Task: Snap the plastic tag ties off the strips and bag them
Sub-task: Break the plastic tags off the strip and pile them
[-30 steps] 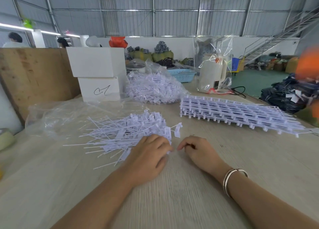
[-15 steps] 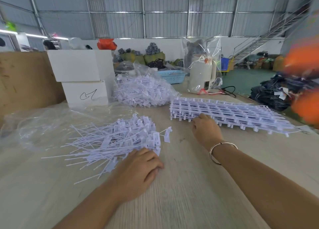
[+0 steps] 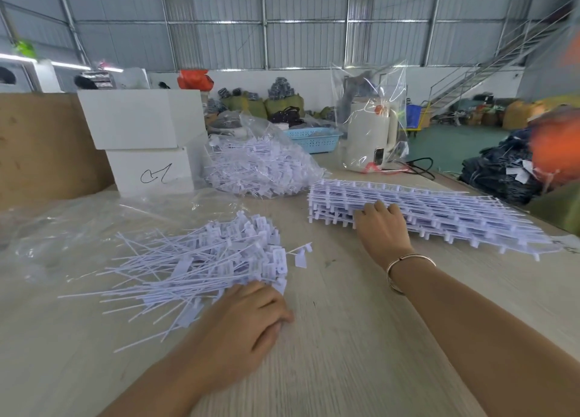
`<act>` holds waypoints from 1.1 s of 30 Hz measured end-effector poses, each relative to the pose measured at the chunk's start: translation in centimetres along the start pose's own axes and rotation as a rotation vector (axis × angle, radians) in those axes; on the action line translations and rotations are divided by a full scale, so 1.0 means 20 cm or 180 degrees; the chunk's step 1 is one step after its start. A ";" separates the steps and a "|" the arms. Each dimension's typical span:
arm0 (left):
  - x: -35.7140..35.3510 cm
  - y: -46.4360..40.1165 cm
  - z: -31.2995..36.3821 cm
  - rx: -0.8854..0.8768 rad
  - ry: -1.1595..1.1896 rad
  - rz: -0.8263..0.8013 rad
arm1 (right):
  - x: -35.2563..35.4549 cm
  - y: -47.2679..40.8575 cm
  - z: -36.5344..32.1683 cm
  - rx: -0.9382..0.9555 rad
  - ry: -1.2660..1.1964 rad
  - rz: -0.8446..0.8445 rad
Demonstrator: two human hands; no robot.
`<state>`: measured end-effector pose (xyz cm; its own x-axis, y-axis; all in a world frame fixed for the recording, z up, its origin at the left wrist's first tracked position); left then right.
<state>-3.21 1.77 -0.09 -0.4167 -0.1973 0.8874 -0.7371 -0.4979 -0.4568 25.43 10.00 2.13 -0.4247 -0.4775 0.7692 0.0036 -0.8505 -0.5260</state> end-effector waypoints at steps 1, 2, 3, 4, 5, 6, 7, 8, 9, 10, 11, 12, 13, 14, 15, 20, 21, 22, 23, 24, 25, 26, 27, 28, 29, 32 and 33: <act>0.01 0.00 0.01 -0.0006 -0.0004 0.0001 | 0.00 0.01 0.01 0.0014 -0.0012 0.0021; 0.01 -0.01 0.03 0.0009 0.0067 0.0021 | -0.01 0.01 0.01 0.0034 -0.0028 0.0027; 0.02 -0.04 0.06 0.0062 0.0274 0.0045 | -0.01 0.02 0.02 0.0051 -0.0045 0.0026; 0.02 -0.08 0.10 0.0191 0.0646 0.0055 | -0.01 0.02 0.02 0.0060 -0.0056 0.0012; 0.01 -0.14 0.14 0.0399 0.1127 0.0061 | -0.01 0.02 0.03 0.0069 -0.0070 -0.0011; 0.00 -0.21 0.19 0.0707 0.1613 0.0055 | -0.01 0.02 0.04 0.0080 -0.0085 -0.0043; -0.01 -0.31 0.24 0.1150 0.2081 0.0001 | -0.01 0.02 0.04 0.0072 -0.0121 -0.0068; -0.03 -0.41 0.27 0.1698 0.2615 -0.0121 | 0.00 0.01 0.05 0.0030 -0.0221 -0.0085; -0.07 -0.51 0.30 0.2246 0.3288 -0.0215 | 0.00 0.01 0.06 -0.0035 -0.0406 -0.0098; -0.11 -0.61 0.31 0.2711 0.3999 -0.0222 | 0.01 0.00 0.07 -0.0097 -0.0635 -0.0129; -0.15 -0.70 0.32 0.3041 0.4587 -0.0166 | 0.01 0.00 0.08 -0.0131 -0.0855 -0.0207; -0.20 -0.78 0.32 0.3256 0.4945 -0.0078 | 0.02 0.00 0.09 -0.0136 -0.1021 -0.0335; -0.24 -0.85 0.31 0.3418 0.5170 0.0060 | 0.03 -0.01 0.10 -0.0134 -0.1134 -0.0472; -0.28 -0.91 0.31 0.3546 0.5370 0.0206 | 0.03 -0.01 0.11 -0.0134 -0.1203 -0.0587; -0.31 -0.96 0.30 0.3622 0.5545 0.0319 | 0.04 -0.01 0.12 -0.0118 -0.1231 -0.0668; -0.41 -1.10 0.27 0.3782 0.5820 0.0552 | 0.05 -0.02 0.15 0.0041 -0.1016 -0.0933; -0.42 -1.11 0.26 0.3827 0.5846 0.0640 | 0.05 -0.03 0.15 0.0069 -0.0999 -0.1025; -0.43 -1.12 0.26 0.3881 0.5865 0.0726 | 0.05 -0.04 0.15 0.0077 -0.0991 -0.1106; -0.43 -1.12 0.25 0.3928 0.5850 0.0812 | 0.06 -0.05 0.15 0.0079 -0.0999 -0.1164; -0.44 -1.12 0.25 0.3964 0.5760 0.0886 | 0.07 -0.06 0.16 0.0096 -0.0990 -0.1186; -0.45 -1.11 0.25 0.3969 0.5592 0.0930 | 0.07 -0.07 0.16 0.0139 -0.0947 -0.1185; -0.45 -1.10 0.25 0.3940 0.5383 0.0942 | 0.07 -0.07 0.16 0.0179 -0.0896 -0.1171; -0.45 -1.10 0.25 0.3907 0.5148 0.0919 | 0.08 -0.08 0.16 0.0198 -0.0854 -0.1161; -0.44 -1.08 0.26 0.3874 0.4929 0.0900 | 0.08 -0.08 0.15 0.0219 -0.0809 -0.1168; -0.44 -1.07 0.26 0.3865 0.4752 0.0886 | 0.08 -0.09 0.15 0.0264 -0.0751 -0.1204; -0.38 -1.01 0.27 0.3932 0.4314 0.0880 | 0.09 -0.12 0.14 0.0416 -0.0795 -0.1483; -0.36 -0.98 0.27 0.3913 0.4205 0.0883 | 0.10 -0.13 0.14 0.0437 -0.0921 -0.1580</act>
<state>17.09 8.32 2.84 -0.9939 0.0439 -0.1013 -0.0704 -0.9587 0.2756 27.07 10.66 6.14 -0.1412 -0.0394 0.9892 -0.0071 -0.9991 -0.0408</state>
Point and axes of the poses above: each hand's wrist, its own y-axis away from the middle knuckle, its own x-axis out of the back of the hand, z = x × y, the point moved 1 cm from there along -y, towards the middle knuckle, and after that the axes turned 3 degrees about z, right-handed, at the moved point
